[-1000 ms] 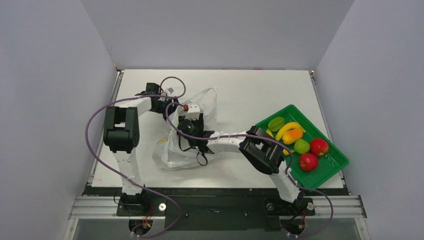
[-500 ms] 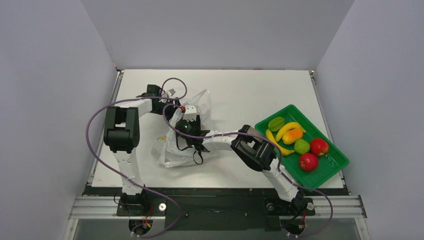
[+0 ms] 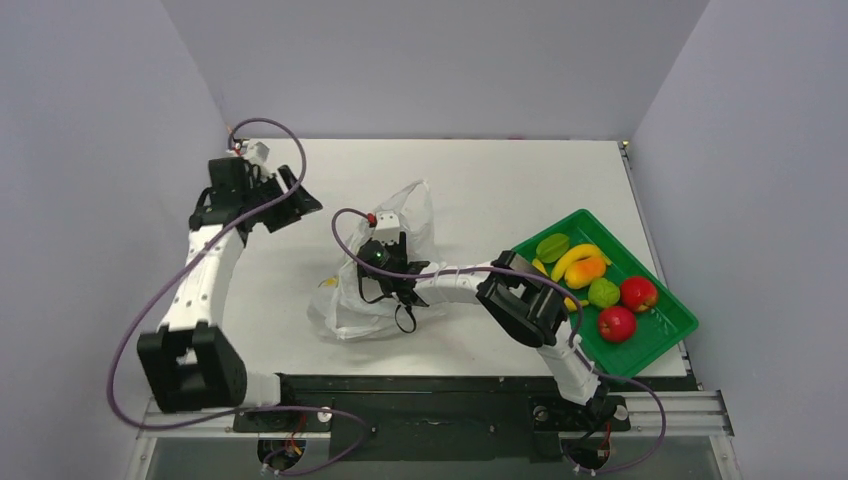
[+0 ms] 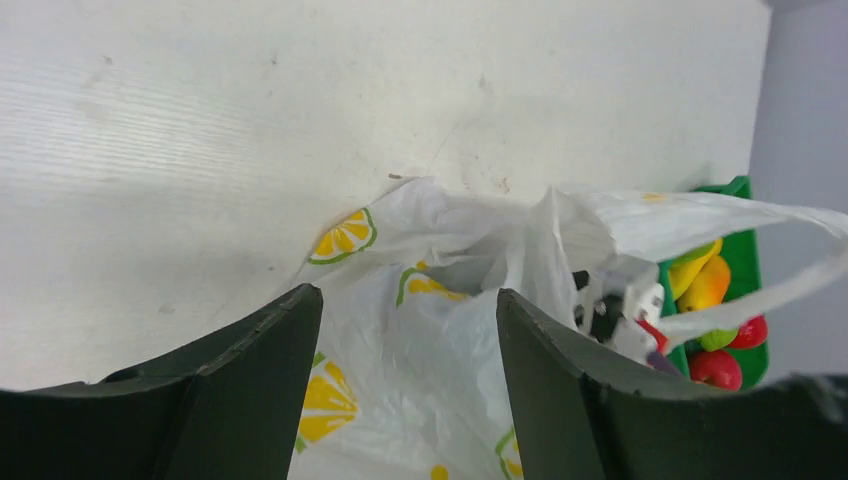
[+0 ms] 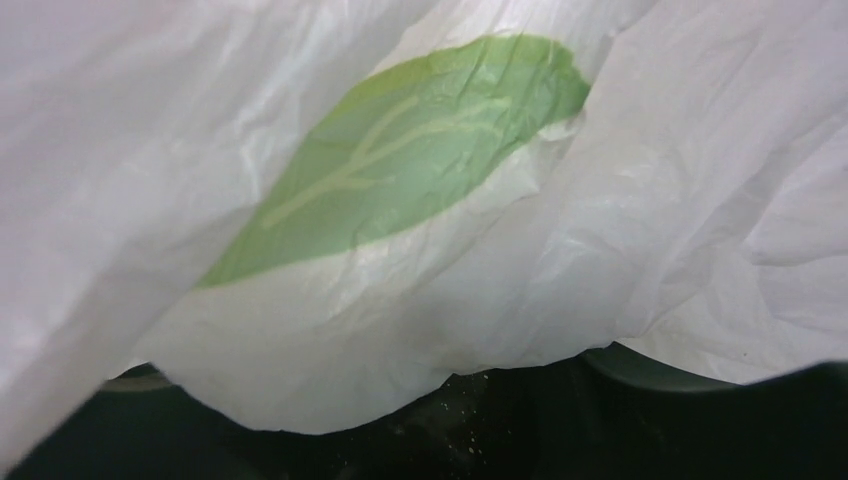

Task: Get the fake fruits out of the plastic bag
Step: Take out the fake fruit from the plastic bag, then move the plastic bag to the center of the board.

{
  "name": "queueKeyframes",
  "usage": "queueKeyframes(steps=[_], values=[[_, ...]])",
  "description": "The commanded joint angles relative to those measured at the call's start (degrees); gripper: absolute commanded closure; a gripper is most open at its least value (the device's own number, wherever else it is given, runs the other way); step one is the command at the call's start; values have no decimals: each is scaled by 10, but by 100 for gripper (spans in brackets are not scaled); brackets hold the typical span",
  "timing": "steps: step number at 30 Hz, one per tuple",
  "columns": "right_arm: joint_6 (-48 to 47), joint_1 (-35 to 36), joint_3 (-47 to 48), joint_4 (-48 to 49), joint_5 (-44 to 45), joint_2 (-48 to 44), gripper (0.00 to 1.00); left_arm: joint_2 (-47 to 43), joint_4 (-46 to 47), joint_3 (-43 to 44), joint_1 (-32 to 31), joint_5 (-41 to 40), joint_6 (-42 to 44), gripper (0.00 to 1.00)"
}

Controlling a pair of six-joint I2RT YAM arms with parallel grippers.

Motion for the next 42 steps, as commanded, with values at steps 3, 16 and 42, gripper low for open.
queueKeyframes(steps=[3, 16, 42], values=[[8, -1, -7, -3, 7, -56, 96, -255, 64, -177, 24, 86, -39, 35], [20, -6, -12, 15, -42, -63, 90, -343, 87, -290, -89, 82, -3, 27], [-83, -33, -113, -24, -178, -162, 10, -451, 0, -471, -367, -263, -281, 91]])
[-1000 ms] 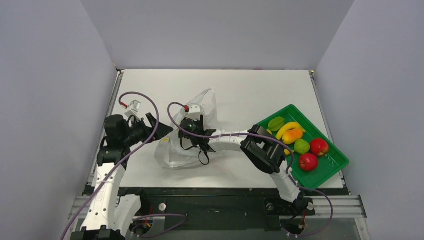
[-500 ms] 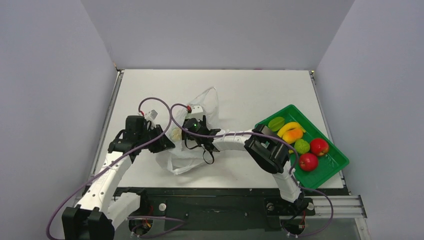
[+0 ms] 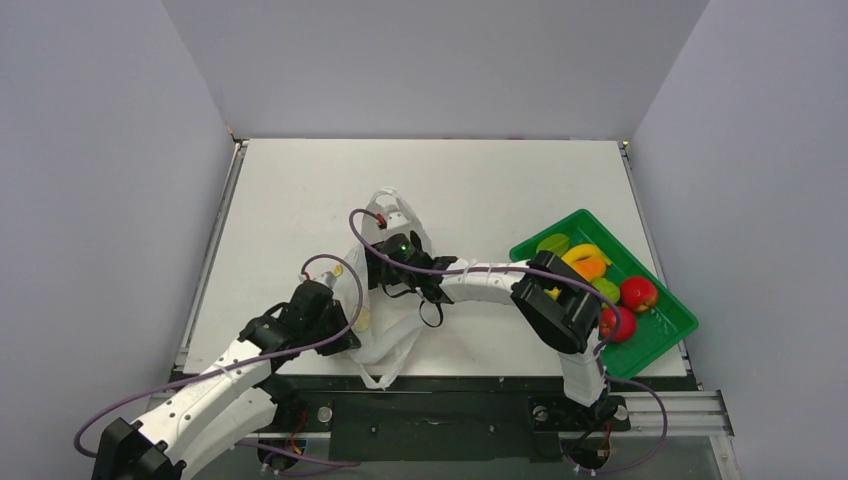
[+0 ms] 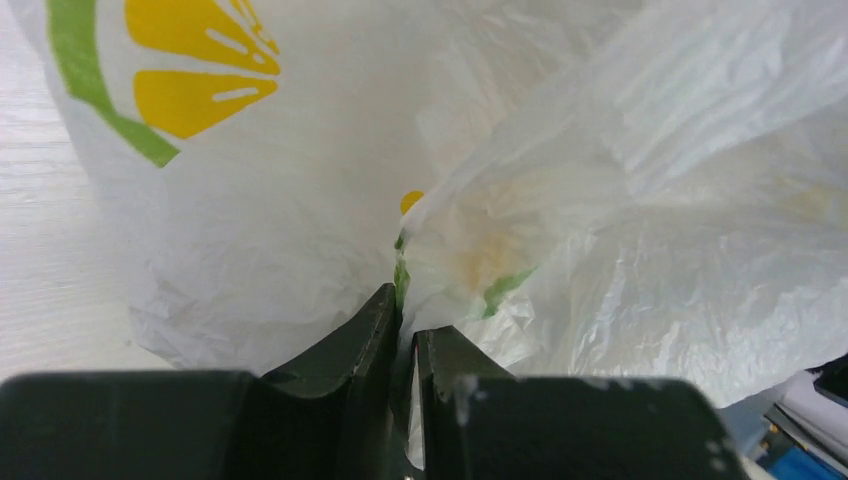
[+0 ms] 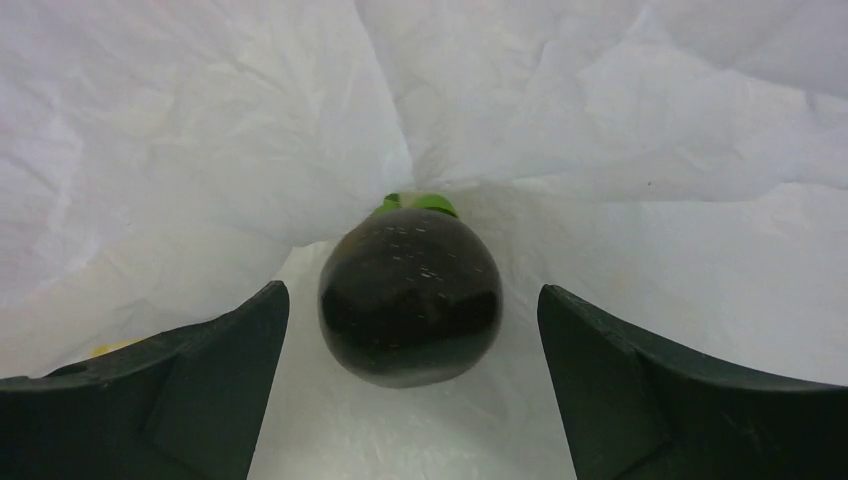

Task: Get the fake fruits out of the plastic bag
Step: Move the plastic bag to the center of the board.

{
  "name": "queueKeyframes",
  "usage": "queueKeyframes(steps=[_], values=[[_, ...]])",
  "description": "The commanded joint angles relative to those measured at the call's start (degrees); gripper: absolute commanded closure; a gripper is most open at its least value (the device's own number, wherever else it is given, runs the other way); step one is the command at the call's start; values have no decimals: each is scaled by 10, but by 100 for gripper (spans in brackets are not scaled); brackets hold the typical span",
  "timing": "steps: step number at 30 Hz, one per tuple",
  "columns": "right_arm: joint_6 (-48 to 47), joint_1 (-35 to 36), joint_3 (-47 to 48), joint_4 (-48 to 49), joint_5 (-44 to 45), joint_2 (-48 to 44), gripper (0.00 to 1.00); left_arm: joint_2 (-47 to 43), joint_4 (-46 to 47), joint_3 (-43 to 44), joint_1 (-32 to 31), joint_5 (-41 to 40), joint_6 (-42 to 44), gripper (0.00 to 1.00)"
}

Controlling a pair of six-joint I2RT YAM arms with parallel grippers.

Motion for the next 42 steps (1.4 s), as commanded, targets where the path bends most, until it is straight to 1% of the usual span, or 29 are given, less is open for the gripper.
queueKeyframes(steps=[1, 5, 10, 15, 17, 18, 19, 20, 21, 22, 23, 24, 25, 26, 27, 28, 29, 30, 31, 32, 36, 41, 42], values=[[-25, 0, -21, 6, -4, -49, 10, -42, 47, -15, -15, -87, -46, 91], [-37, -8, -32, 34, -7, -32, 10, -44, 54, -13, -16, -87, -45, 91], [-39, -2, -18, 75, -13, -5, 11, -35, 68, -11, -16, -75, -40, 91], [-34, 5, 8, 89, 24, 25, 13, -27, 72, -12, -17, -58, -37, 91], [-35, 6, 31, 76, 28, 42, 20, -30, 73, -13, -16, -56, -39, 91], [-35, 6, 37, 65, 29, 46, 26, -30, 73, -12, -16, -57, -39, 91], [-35, 6, 46, 61, 29, 53, 28, -31, 73, -9, -15, -58, -39, 91], [-35, 7, 47, 61, 29, 55, 34, -30, 72, -7, -16, -62, -39, 91], [-34, 7, 48, 62, 28, 54, 37, -28, 70, -4, -16, -63, -38, 91], [-33, 7, 47, 62, 24, 51, 45, -27, 69, -2, -15, -67, -37, 91], [-33, 10, 46, 57, 22, 48, 50, -24, 65, 2, -15, -69, -38, 91], [-33, 12, 44, 54, 21, 37, 60, -19, 64, 4, -14, -77, -40, 91], [-35, 17, 42, 46, 21, 30, 64, -17, 63, 8, -14, -83, -41, 92], [-36, 19, 35, 42, 23, 13, 71, -13, 61, 11, -12, -93, -42, 92], [-36, 26, 30, 32, 24, 3, 76, -8, 58, 19, -11, -99, -41, 93], [-32, 29, 20, 25, 25, -16, 85, -1, 55, 24, -5, -109, -38, 93], [-29, 32, 14, 13, 24, -28, 89, 4, 48, 35, -1, -115, -35, 94], [-15, 33, -2, 9, 18, -48, 96, 14, 45, 41, 9, -124, -26, 95], [1, 34, -11, 6, 13, -58, 99, 19, 42, 52, 16, -127, -20, 95], [8, 35, -31, 6, 7, -79, 100, 31, 42, 57, 32, -128, -6, 96], [36, 43, -73, -8, -13, -139, 100, 71, 55, 81, 99, -112, 39, 97], [26, 63, -104, -6, -55, -208, 100, 115, 68, 109, 163, -103, 81, 97], [22, 64, -109, -2, -84, -224, 100, 125, 71, 118, 168, -101, 87, 98]])
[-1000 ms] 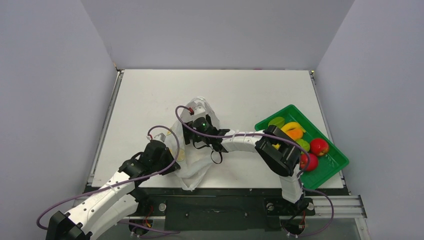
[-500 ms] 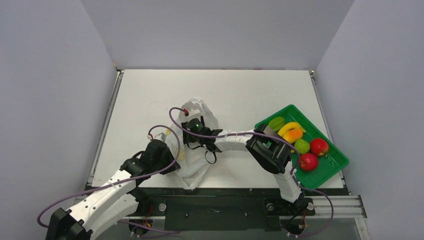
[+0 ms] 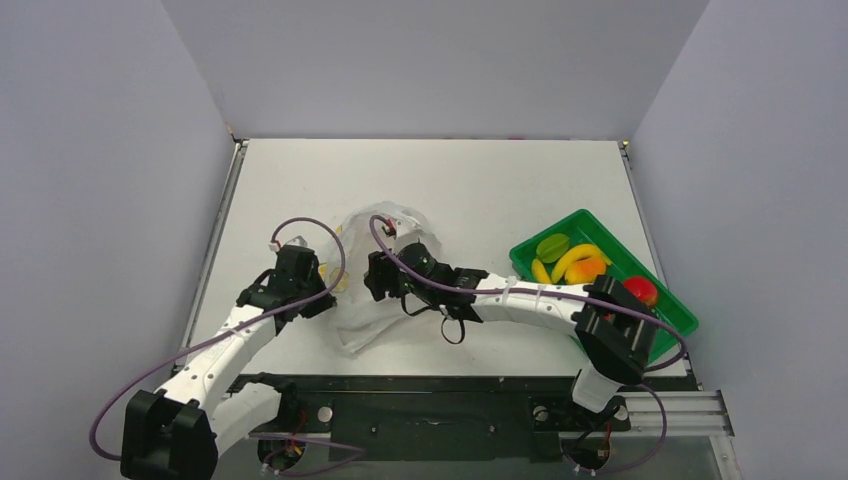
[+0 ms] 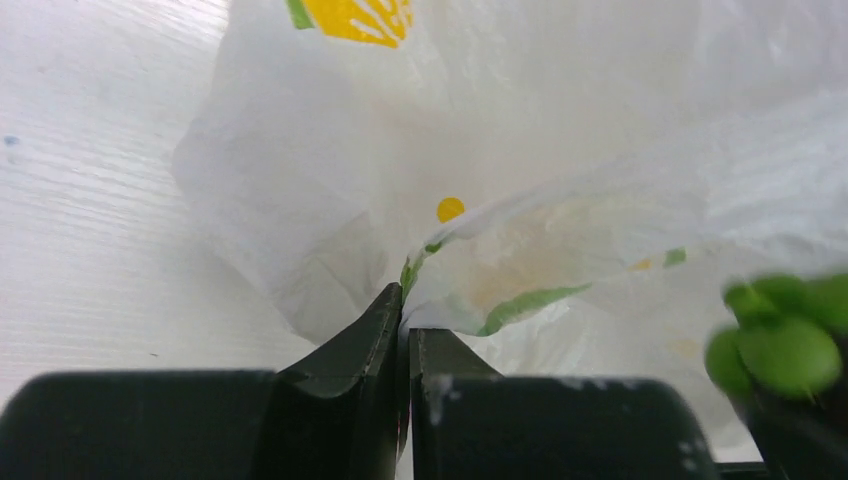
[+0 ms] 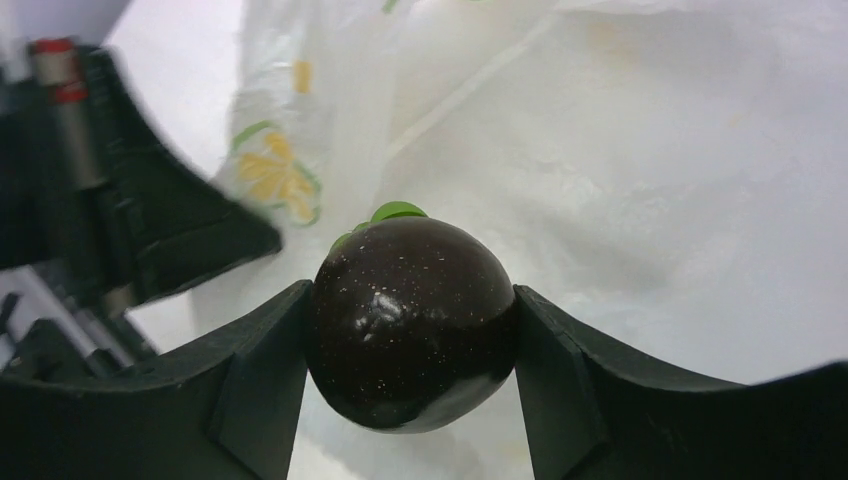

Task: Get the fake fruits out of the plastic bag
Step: Move the plastic bag to the center of the board, then place the fake fruit in the bin.

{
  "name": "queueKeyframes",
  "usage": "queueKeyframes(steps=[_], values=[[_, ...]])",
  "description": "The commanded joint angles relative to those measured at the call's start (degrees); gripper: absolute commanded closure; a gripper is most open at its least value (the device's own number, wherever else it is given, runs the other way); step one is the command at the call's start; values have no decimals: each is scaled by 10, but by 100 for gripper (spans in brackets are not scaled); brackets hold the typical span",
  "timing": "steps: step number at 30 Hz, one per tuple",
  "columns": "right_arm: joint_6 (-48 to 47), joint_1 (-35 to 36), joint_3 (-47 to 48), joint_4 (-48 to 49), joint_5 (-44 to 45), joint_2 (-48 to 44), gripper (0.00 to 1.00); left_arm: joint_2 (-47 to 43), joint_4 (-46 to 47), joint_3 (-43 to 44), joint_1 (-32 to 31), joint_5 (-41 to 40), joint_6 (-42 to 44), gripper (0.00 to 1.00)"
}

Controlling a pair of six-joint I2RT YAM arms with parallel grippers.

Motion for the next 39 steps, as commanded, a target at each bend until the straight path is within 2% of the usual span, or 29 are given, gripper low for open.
queueKeyframes(steps=[1, 3, 10, 14, 18, 19, 24, 30, 34, 39], values=[[0, 14, -18, 13, -82, -68, 100, 27, 25, 46, 40, 0, 49, 99], [-2, 18, -31, 19, -121, -98, 100, 38, 21, 62, 53, -15, 53, 100], [-35, 25, -68, -23, -122, -245, 100, 56, 28, 98, 131, -41, 61, 100], [-77, 25, -81, -99, -78, -323, 100, 63, 42, 116, 197, -29, 73, 100], [-65, 15, -110, -160, 40, -401, 100, 73, 52, 133, 267, -6, 88, 96], [-57, 1, -126, -168, 83, -425, 100, 75, 57, 136, 274, 1, 91, 94], [27, -85, -196, -224, 171, -513, 100, 72, 82, 127, 317, 116, 97, 85], [103, -163, -221, -319, 254, -556, 100, 19, 78, 124, 332, 136, 91, 65], [123, -228, -228, -363, 252, -551, 100, -6, 57, 146, 337, 131, 93, 54], [123, -321, -224, -411, 240, -520, 100, -28, 28, 168, 338, 130, 85, 51]])
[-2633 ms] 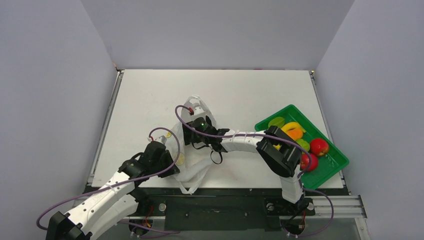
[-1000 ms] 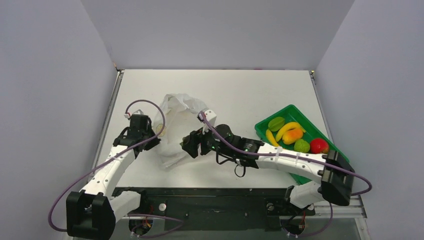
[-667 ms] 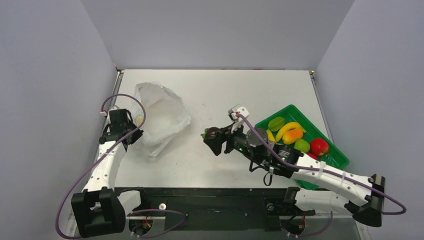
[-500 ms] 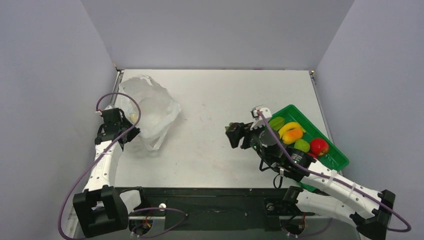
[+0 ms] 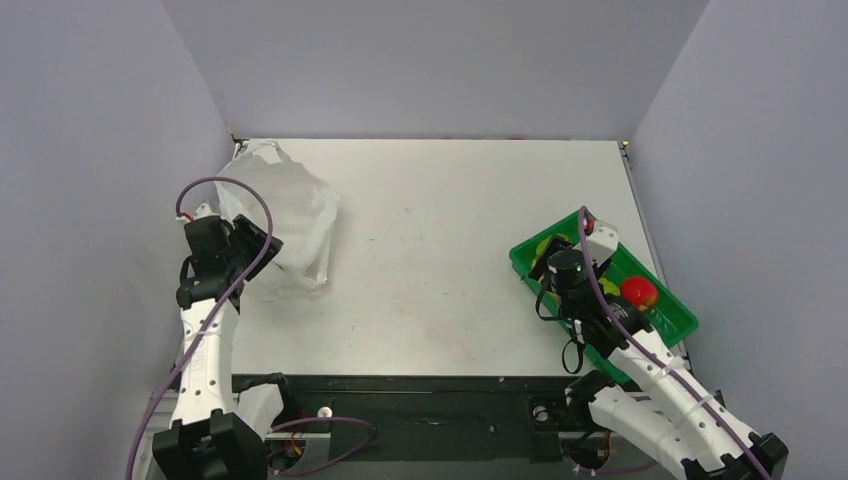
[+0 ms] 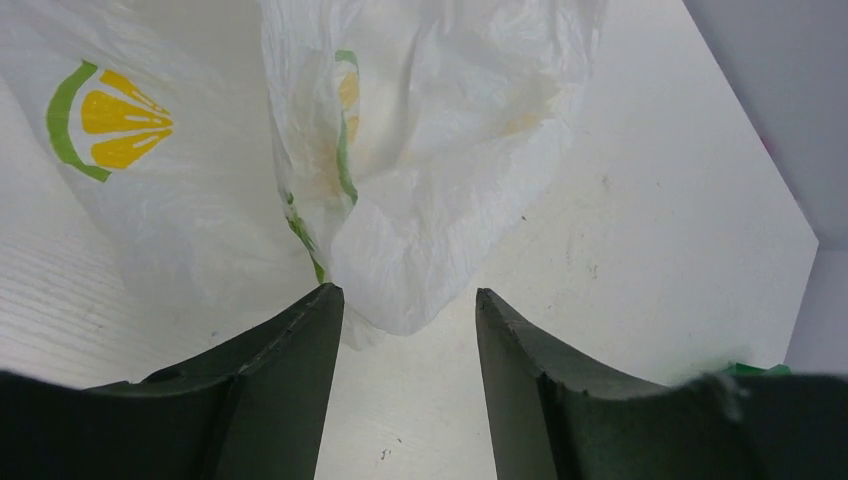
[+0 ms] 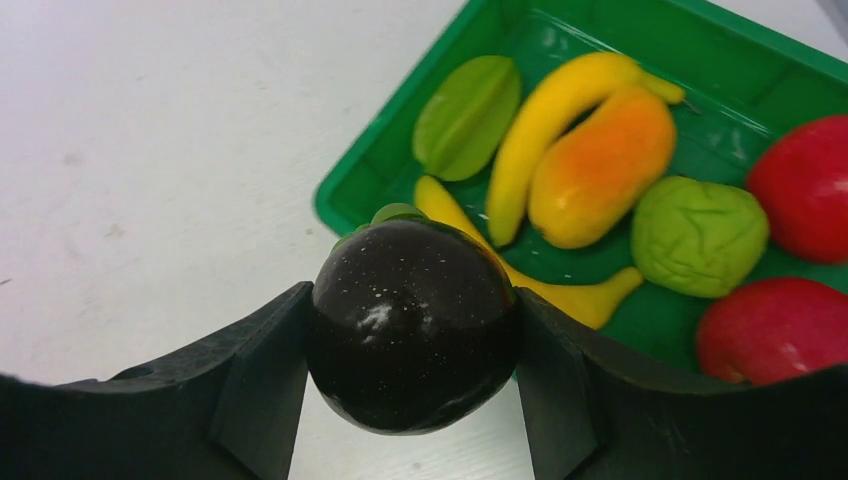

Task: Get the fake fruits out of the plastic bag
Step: Place the fake fruit in the bin.

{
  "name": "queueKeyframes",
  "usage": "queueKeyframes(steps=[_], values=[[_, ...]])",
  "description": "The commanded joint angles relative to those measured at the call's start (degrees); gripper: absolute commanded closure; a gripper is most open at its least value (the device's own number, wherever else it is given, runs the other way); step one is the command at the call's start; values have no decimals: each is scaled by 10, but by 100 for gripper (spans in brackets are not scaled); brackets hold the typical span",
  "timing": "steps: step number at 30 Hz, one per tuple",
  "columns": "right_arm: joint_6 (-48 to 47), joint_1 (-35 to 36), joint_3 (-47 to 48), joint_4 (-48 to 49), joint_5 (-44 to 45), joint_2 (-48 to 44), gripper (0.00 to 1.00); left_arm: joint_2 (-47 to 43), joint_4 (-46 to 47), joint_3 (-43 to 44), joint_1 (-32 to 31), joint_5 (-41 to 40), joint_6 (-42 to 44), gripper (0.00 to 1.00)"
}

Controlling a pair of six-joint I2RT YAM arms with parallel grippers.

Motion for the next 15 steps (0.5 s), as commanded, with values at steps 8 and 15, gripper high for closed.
queueKeyframes(steps=[8, 15], values=[[2, -168, -10, -76, -46, 73, 98, -30, -4, 91, -54, 159, 16, 51], [14, -201, -31, -73, -70, 91, 81, -11, -2, 161, -340, 81, 33, 51]])
